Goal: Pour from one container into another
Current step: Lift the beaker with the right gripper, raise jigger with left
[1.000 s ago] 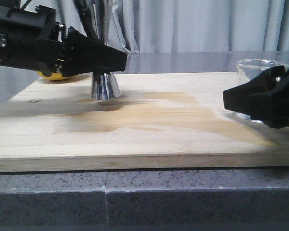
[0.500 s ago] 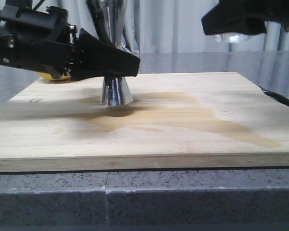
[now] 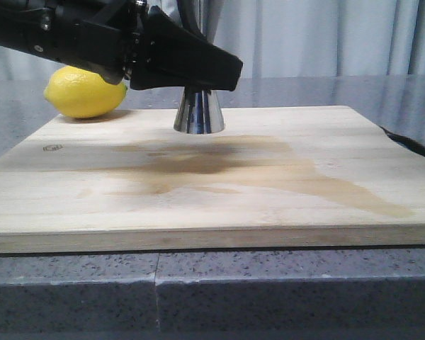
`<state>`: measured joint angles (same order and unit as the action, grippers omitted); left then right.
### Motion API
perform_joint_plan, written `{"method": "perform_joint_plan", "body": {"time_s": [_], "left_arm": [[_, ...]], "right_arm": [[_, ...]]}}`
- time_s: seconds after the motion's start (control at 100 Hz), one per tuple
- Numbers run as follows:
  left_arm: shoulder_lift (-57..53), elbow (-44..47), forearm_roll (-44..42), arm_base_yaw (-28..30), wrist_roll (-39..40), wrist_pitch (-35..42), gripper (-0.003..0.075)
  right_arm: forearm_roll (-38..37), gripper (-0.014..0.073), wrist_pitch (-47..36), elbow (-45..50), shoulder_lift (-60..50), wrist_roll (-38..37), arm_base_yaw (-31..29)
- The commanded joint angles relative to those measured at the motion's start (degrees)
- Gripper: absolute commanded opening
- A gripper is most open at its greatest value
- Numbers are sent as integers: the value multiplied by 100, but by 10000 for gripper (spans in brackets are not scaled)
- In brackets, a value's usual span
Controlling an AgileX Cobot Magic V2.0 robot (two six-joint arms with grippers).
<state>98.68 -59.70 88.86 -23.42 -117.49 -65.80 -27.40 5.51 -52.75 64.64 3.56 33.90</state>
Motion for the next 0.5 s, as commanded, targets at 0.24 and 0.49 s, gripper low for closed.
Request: {"method": "perform_joint_plan", "body": {"time_s": [0.24,0.49], "left_arm": [[-285,-172,353,-55,135,-400,-19],[-285,-172,353,-55,140,-490,-19]], "right_arm": [[-702,204,7,-637,174,43,352],[-992,204,-15,-637,266,43,363]]}}
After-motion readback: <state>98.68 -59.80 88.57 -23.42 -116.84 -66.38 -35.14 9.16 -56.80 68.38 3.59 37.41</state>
